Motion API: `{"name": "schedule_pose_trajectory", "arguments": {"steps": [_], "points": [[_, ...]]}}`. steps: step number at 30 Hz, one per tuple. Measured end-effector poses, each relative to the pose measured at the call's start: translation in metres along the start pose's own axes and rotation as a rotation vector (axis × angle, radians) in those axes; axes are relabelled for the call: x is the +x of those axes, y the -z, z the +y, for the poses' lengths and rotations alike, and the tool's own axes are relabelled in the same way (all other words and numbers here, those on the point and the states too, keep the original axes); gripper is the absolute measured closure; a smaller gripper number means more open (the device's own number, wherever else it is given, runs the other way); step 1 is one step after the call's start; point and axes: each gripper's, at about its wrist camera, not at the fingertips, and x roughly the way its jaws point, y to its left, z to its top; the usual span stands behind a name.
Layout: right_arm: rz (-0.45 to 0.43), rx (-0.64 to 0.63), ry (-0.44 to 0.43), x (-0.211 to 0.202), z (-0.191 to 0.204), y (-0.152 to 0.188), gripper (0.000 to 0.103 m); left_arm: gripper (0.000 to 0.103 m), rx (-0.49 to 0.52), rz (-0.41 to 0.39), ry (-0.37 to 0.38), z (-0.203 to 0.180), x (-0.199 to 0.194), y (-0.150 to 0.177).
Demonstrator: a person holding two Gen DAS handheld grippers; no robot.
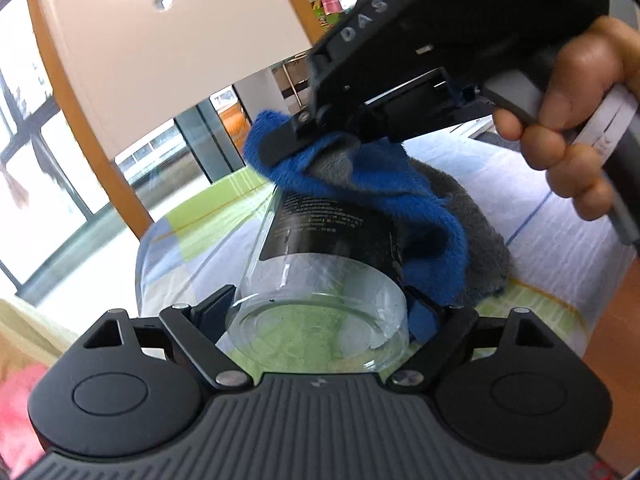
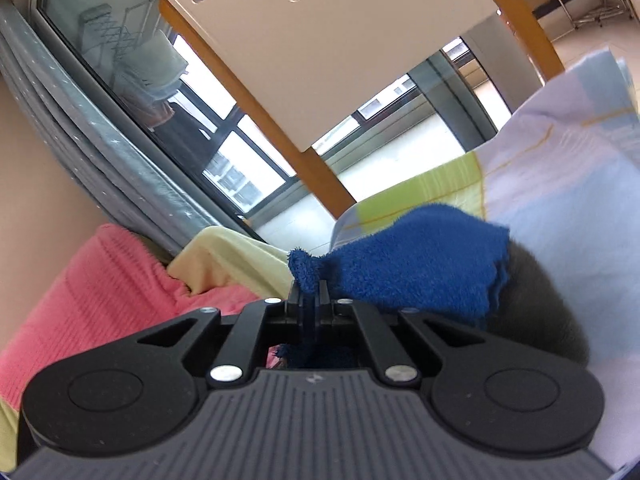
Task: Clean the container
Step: 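Hold the jar with the left gripper while the right gripper rubs the towel around its wall, then hold the jar with the left gripper while the right gripper wipes the black lid end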
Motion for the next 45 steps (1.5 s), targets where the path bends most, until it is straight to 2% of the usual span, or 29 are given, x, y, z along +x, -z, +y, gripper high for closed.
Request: {"name": "schedule_pose_trajectory", "arguments": {"steps": [4, 5, 7, 11, 17, 19, 21, 23, 27, 33, 36, 38, 40, 42, 45], "points": [[-0.011, 0.013, 0.006, -0.008, -0.002, 0.002, 0.103, 0.013, -0.263, -0.007, 0.17, 0.036, -0.002, -0.002], [-0.017, 0.029, 0.004, -0.011, -0.004, 0.003, 0.103, 0.012, -0.285, -0.003, 0.184, 0.04, 0.0, -0.002], [-0.028, 0.061, 0.004, -0.019, -0.009, 0.006, 0.103, 0.012, -0.278, 0.004, 0.191, 0.043, 0.005, -0.003], [-0.006, 0.083, 0.02, -0.034, 0.0, 0.011, 0.097, 0.015, -0.089, -0.035, 0.1, 0.012, -0.005, 0.001], [0.121, 0.054, -0.146, -0.042, 0.028, 0.041, 0.098, 0.015, 0.016, -0.048, 0.024, -0.01, -0.021, 0.003], [0.144, 0.039, -0.14, -0.035, 0.032, 0.05, 0.098, 0.015, 0.031, -0.05, 0.018, -0.012, -0.022, 0.004], [0.135, 0.077, -0.158, -0.028, 0.024, 0.055, 0.099, 0.016, 0.044, -0.051, 0.011, -0.015, -0.023, 0.004], [0.11, 0.102, -0.178, -0.023, 0.017, 0.054, 0.102, 0.016, 0.04, -0.051, 0.013, -0.015, -0.024, 0.005], [0.038, 0.102, -0.139, -0.018, 0.005, 0.042, 0.103, 0.016, 0.027, -0.047, 0.017, -0.013, -0.025, 0.003], [-0.058, -0.006, 0.023, -0.02, 0.0, 0.012, 0.103, 0.016, 0.029, -0.05, 0.018, -0.015, -0.028, 0.004], [-0.059, -0.002, 0.036, -0.022, -0.002, 0.008, 0.103, 0.015, 0.022, -0.05, 0.021, -0.016, -0.031, 0.003], [-0.06, 0.006, 0.038, -0.025, -0.003, 0.008, 0.103, 0.012, -0.046, -0.02, 0.062, -0.006, -0.029, 0.002], [-0.068, 0.024, 0.036, -0.029, -0.005, 0.011, 0.103, 0.011, -0.162, 0.024, 0.139, 0.017, -0.022, 0.0], [-0.076, 0.075, 0.021, -0.034, -0.011, 0.014, 0.103, 0.011, -0.215, 0.045, 0.177, 0.024, -0.021, 0.0], [-0.073, 0.087, 0.044, -0.042, -0.008, 0.015, 0.102, 0.013, -0.087, 0.01, 0.103, 0.009, -0.023, 0.001]]}}
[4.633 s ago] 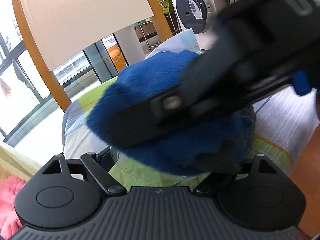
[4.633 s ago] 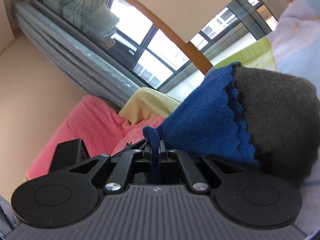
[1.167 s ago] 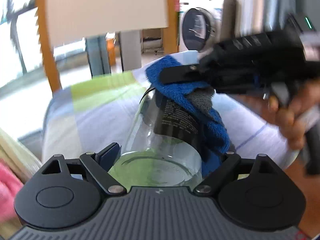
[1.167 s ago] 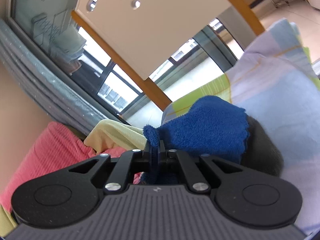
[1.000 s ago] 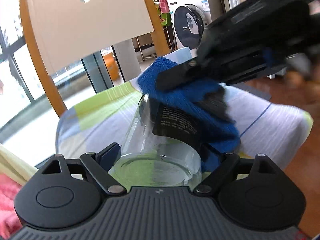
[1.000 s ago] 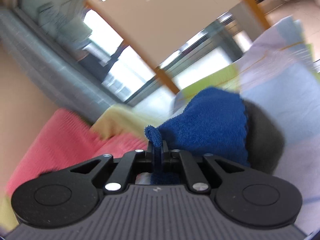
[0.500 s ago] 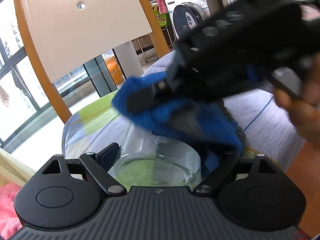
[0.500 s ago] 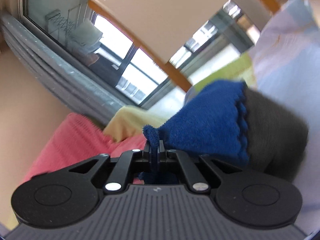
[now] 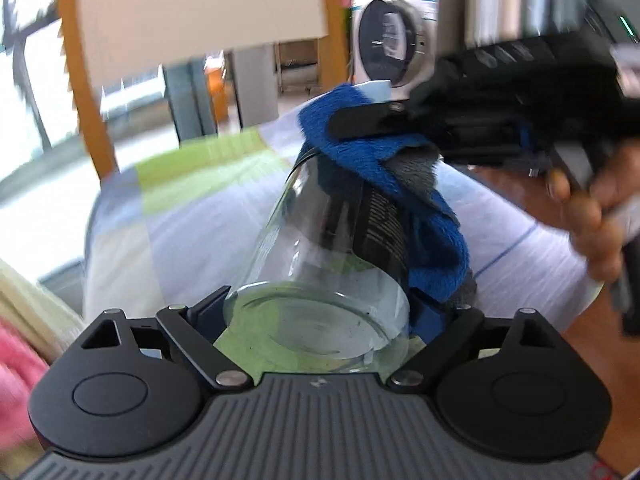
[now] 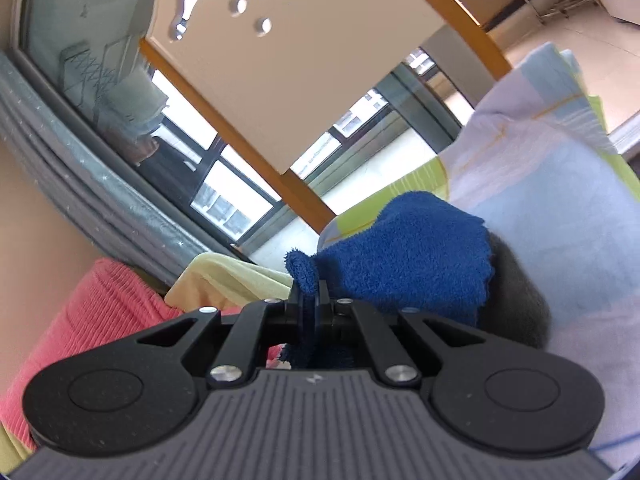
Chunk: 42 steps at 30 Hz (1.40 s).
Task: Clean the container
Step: 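Hold the jar with the left gripper while the right gripper wipes the black lid end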
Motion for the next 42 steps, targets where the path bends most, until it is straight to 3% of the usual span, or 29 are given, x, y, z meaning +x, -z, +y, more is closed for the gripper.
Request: {"name": "schedule_pose_trajectory", "arguments": {"steps": [2, 4, 8, 10, 14, 17, 26, 28, 32, 34, 38, 40, 42], "points": [[0.02, -0.024, 0.016, -0.006, 0.007, 0.001, 0.097, 0.013, 0.104, -0.026, -0.06, -0.012, 0.0, 0.002], [0.065, -0.05, -0.028, -0.012, 0.016, 0.009, 0.097, 0.013, 0.192, -0.037, -0.13, -0.016, 0.009, 0.006], [0.159, -0.05, -0.154, -0.014, 0.031, 0.033, 0.098, 0.013, 0.2, -0.027, -0.141, -0.016, 0.011, 0.008], [0.197, -0.059, -0.17, -0.007, 0.036, 0.044, 0.098, 0.013, 0.203, -0.025, -0.143, -0.017, 0.011, 0.008], [0.18, 0.024, -0.212, 0.008, 0.022, 0.046, 0.101, 0.014, 0.208, -0.023, -0.146, -0.017, 0.011, 0.01], [0.143, 0.067, -0.196, 0.015, 0.012, 0.035, 0.103, 0.014, 0.219, -0.026, -0.152, -0.018, 0.01, 0.011], [0.017, -0.029, -0.032, 0.021, 0.001, -0.007, 0.103, 0.012, 0.223, -0.034, -0.152, -0.015, 0.005, 0.013], [0.006, -0.024, -0.026, 0.018, -0.001, -0.009, 0.103, 0.012, 0.197, -0.039, -0.136, -0.01, 0.003, 0.011], [-0.024, 0.017, -0.023, 0.008, -0.01, -0.01, 0.103, 0.011, 0.008, -0.047, 0.005, 0.017, -0.004, 0.006], [-0.021, 0.031, -0.03, 0.006, -0.011, -0.008, 0.103, 0.011, -0.011, -0.04, 0.034, 0.019, -0.001, 0.005], [0.003, 0.014, -0.018, -0.001, -0.001, -0.002, 0.101, 0.015, 0.119, -0.051, -0.022, -0.009, -0.013, 0.013], [0.035, -0.014, -0.053, -0.006, 0.008, 0.004, 0.098, 0.015, 0.207, -0.065, -0.09, -0.022, -0.015, 0.014], [0.071, -0.045, -0.097, -0.012, 0.017, 0.012, 0.098, 0.015, 0.269, -0.063, -0.14, -0.023, 0.008, 0.016]]}}
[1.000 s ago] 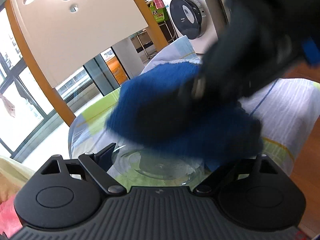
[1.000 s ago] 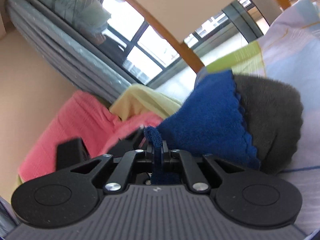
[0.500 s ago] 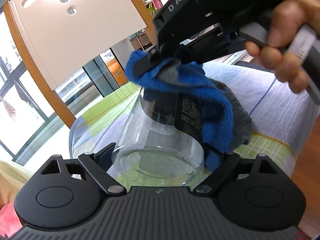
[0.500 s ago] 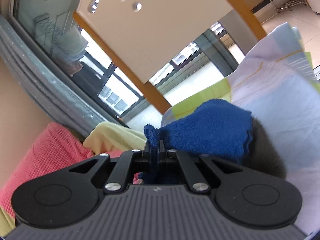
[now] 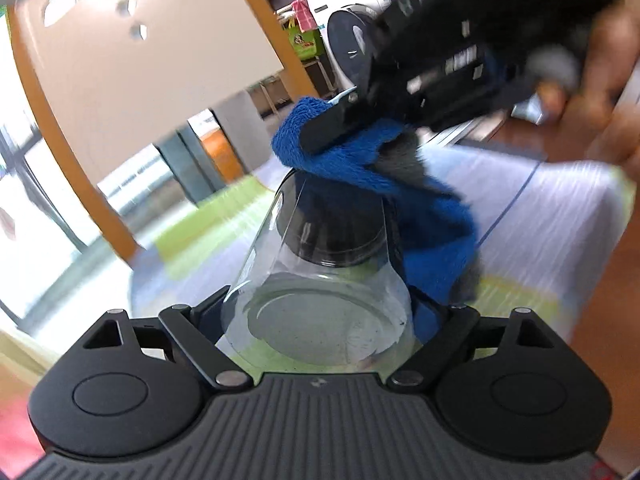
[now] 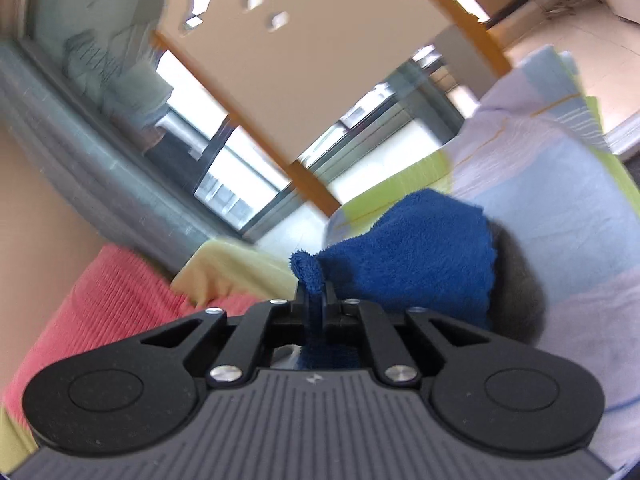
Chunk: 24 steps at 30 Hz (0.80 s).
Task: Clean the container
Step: 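Hold the jar with the left gripper while the right gripper wipes the black lid end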
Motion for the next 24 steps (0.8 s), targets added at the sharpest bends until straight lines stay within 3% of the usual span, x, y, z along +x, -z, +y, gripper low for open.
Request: {"name": "schedule_pose_trajectory", "arguments": {"steps": [3, 6, 10, 19, 22, 24], "points": [[0.077, -0.02, -0.091, 0.007, 0.018, 0.017, 0.098, 0.015, 0.037, 0.012, -0.02, -0.004, 0.008, 0.002], [0.115, -0.018, -0.088, 0.022, 0.02, 0.03, 0.098, 0.015, 0.036, 0.022, -0.017, -0.004, 0.012, 0.002], [0.066, 0.052, -0.088, 0.032, 0.004, 0.025, 0.102, 0.015, 0.014, 0.034, -0.006, 0.0, 0.015, 0.004], [-0.043, -0.122, 0.094, 0.044, -0.003, -0.012, 0.103, 0.015, 0.02, 0.031, -0.008, 0.0, 0.02, 0.007], [-0.056, -0.09, 0.087, 0.043, -0.011, -0.018, 0.103, 0.015, 0.005, 0.032, -0.001, 0.003, 0.022, 0.007], [-0.063, -0.073, 0.079, 0.043, -0.014, -0.017, 0.103, 0.015, -0.056, 0.054, 0.037, 0.011, 0.026, 0.006]]}}
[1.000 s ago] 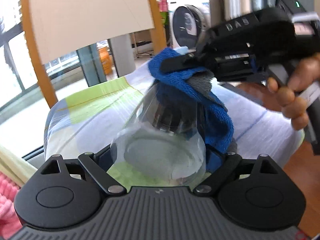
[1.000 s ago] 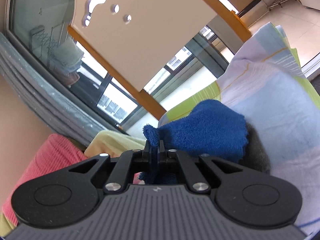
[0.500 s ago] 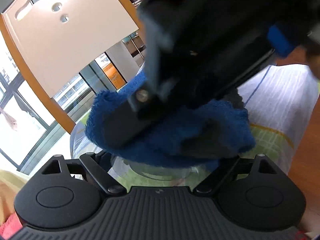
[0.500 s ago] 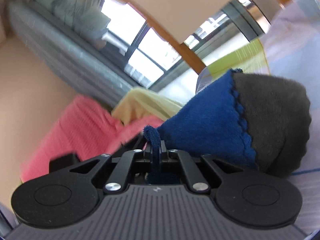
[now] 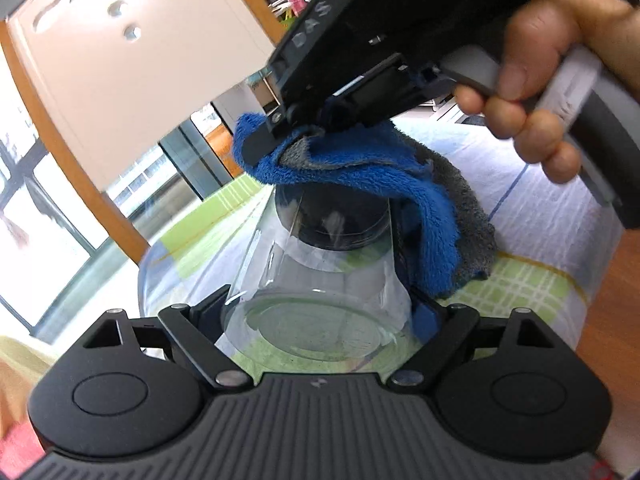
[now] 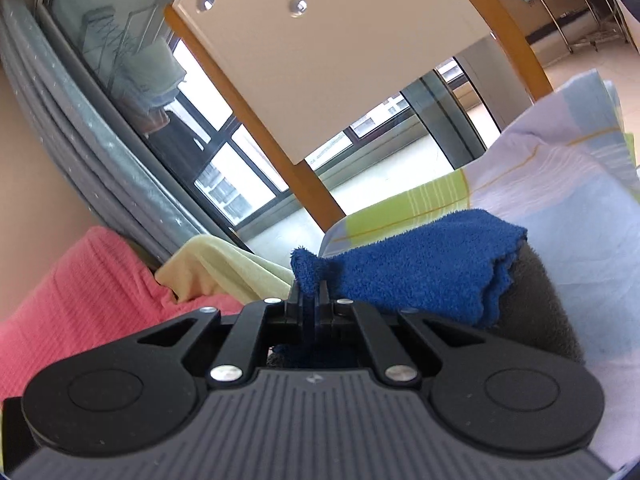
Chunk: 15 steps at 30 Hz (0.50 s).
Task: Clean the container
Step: 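Hold the jar with the left gripper while the right gripper wipes the black lid end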
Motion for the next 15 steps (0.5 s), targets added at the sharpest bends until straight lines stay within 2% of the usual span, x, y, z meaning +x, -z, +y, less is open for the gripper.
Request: {"name": "schedule_pose_trajectory", "arguments": {"steps": [4, 6, 9, 11, 12, 15], "points": [[-0.023, 0.057, -0.021, -0.004, -0.008, 0.004, 0.103, 0.014, -0.225, 0.054, 0.158, 0.029, 0.005, -0.004], [-0.022, 0.058, -0.017, -0.003, -0.008, 0.004, 0.103, 0.014, -0.268, 0.06, 0.186, 0.031, -0.004, -0.007], [0.0, 0.06, 0.013, -0.011, -0.001, 0.001, 0.103, 0.013, -0.168, 0.048, 0.109, 0.011, -0.015, -0.009], [0.021, 0.045, 0.024, -0.02, 0.009, 0.003, 0.1, 0.013, -0.011, 0.026, -0.005, -0.007, -0.014, -0.007], [0.035, 0.027, 0.021, -0.026, 0.016, 0.006, 0.097, 0.014, 0.043, 0.01, -0.039, -0.014, -0.016, -0.006], [0.096, 0.011, -0.059, -0.037, 0.032, 0.024, 0.097, 0.014, 0.052, 0.009, -0.045, -0.011, -0.01, -0.004]]}}
